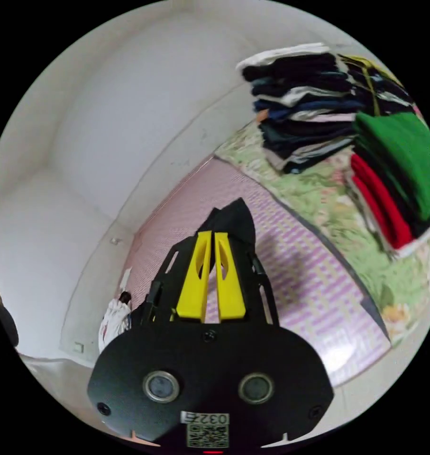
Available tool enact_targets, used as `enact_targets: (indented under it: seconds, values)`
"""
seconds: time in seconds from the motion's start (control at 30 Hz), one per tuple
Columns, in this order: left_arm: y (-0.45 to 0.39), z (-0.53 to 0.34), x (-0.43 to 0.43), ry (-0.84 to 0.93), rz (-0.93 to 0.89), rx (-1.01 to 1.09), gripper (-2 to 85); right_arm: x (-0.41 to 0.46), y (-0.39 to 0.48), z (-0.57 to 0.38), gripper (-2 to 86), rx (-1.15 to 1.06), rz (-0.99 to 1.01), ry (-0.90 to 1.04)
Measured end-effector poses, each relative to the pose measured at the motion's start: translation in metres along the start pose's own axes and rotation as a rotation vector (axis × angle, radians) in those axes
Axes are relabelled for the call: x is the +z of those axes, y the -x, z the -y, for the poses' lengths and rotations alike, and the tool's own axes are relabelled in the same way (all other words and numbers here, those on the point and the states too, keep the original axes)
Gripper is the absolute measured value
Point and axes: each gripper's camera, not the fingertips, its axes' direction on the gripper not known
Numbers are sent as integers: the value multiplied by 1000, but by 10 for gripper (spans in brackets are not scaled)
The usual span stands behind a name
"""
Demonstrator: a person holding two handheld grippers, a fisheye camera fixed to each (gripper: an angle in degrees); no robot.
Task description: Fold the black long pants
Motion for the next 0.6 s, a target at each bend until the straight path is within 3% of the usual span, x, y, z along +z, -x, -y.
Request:
enact_targets:
  seconds: [0.2, 0.37, 0.5, 0.6]
  values:
    - [-1, -14, 0, 25, -2, -15, -8, -8, -112, -76, -4, 315, -167, 276]
    - [21, -43, -27, -47, -103, -83, 8, -34, -141, -120, 57, 451, -159, 206]
    - [44, -73, -44, -81, -105, -167, 40, -66, -123, -118, 68, 370, -321, 80]
    - [49, -83, -32, -29, -107, -159, 58, -47, -99, -93, 81, 234, -265, 155]
